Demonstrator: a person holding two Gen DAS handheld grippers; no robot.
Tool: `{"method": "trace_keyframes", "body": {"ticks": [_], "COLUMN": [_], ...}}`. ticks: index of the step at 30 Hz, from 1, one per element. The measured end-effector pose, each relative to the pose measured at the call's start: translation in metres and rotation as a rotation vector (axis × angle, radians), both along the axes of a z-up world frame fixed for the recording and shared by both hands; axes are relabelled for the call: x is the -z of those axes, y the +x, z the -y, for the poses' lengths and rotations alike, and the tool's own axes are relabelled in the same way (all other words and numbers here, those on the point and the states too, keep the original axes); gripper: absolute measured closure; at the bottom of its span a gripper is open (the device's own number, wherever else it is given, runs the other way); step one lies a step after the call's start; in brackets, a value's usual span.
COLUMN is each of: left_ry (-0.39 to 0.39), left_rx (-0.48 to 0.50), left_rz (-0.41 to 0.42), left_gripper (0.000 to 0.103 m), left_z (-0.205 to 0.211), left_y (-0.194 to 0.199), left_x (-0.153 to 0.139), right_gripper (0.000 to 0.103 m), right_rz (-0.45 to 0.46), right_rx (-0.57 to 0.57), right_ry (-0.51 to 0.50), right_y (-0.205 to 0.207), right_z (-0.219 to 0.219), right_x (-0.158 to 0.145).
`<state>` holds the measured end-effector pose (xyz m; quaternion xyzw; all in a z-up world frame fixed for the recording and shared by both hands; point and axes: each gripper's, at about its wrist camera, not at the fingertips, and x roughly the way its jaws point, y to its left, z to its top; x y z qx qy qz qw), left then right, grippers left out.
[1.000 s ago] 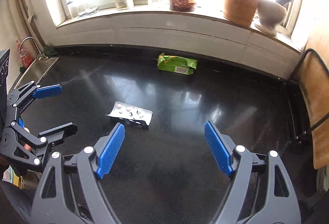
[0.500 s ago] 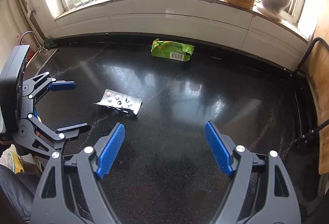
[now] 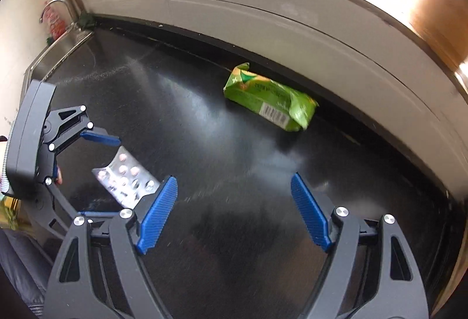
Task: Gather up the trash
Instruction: 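Grasp the pill blister pack with the left gripper while the right grasps the green snack box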
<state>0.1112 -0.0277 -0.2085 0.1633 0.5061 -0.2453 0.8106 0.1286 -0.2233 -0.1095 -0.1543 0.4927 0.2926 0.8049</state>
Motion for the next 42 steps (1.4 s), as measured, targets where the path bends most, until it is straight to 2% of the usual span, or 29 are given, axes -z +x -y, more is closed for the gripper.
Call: {"method": "trace_keyframes", "body": {"ticks": [3,10,13,16,20,23,26,28,29,30,31,32,33,34,38,42], "left_ry": [0.005,-0.022,-0.025,-0.025,-0.023,-0.018,-0.014,-0.016,-0.015,-0.015,-0.015,-0.014,-0.019,-0.025,-0.07,-0.104], "left_rx": [-0.048,-0.161,-0.209,-0.249,-0.284,-0.273,-0.265,-0.262,-0.266,-0.268,-0.272,-0.279,-0.286,-0.295,-0.378,-0.437], "left_rz": [-0.013,0.027,0.031,0.034,0.036,0.032,0.03,0.038,0.037,0.038,0.039,0.033,0.023,0.013,-0.035,-0.035], "left_gripper": [0.012,0.011,0.01,0.009,0.009,0.009,0.011,0.027,0.031,0.042,0.057,0.058,0.06,0.062,0.063,0.063], "left_z": [-0.002,0.001,0.001,0.0,-0.003,-0.006,-0.006,-0.007,-0.008,-0.008,-0.009,-0.009,-0.011,-0.011,-0.02,-0.026], "left_y": [0.01,0.019,0.025,0.03,0.036,0.036,0.038,0.04,0.041,0.042,0.044,0.046,0.046,0.046,0.047,0.039], "left_x": [0.01,0.011,0.011,0.012,0.011,0.01,0.009,0.006,0.003,0.002,0.0,-0.001,-0.003,-0.004,-0.011,-0.027], "right_gripper": [0.025,0.025,0.025,0.023,0.022,0.022,0.02,0.02,0.021,0.028,0.029,0.036,0.05,0.059,0.068,0.07], "right_rz": [-0.009,-0.006,-0.022,-0.034,-0.07,-0.044,0.009,-0.004,-0.03,-0.039,-0.057,-0.08,-0.079,-0.081,-0.124,-0.14], "right_rx": [-0.06,-0.212,-0.242,-0.228,-0.23,-0.31,-0.371,-0.402,-0.414,-0.42,-0.432,-0.436,-0.43,-0.421,-0.331,-0.186], "right_ry": [-0.008,-0.031,-0.054,-0.046,0.0,-0.048,-0.12,-0.139,-0.141,-0.147,-0.148,-0.128,-0.121,-0.108,-0.062,0.022], "right_y": [0.034,0.103,0.119,0.123,0.107,0.093,0.097,0.104,0.108,0.111,0.113,0.114,0.114,0.113,0.108,0.089], "right_z": [-0.01,-0.029,-0.034,-0.034,-0.031,-0.04,-0.05,-0.055,-0.057,-0.06,-0.061,-0.061,-0.06,-0.06,-0.053,-0.039], "right_x": [0.013,0.034,0.045,0.053,0.052,0.053,0.061,0.067,0.071,0.074,0.077,0.077,0.076,0.073,0.068,0.05]}}
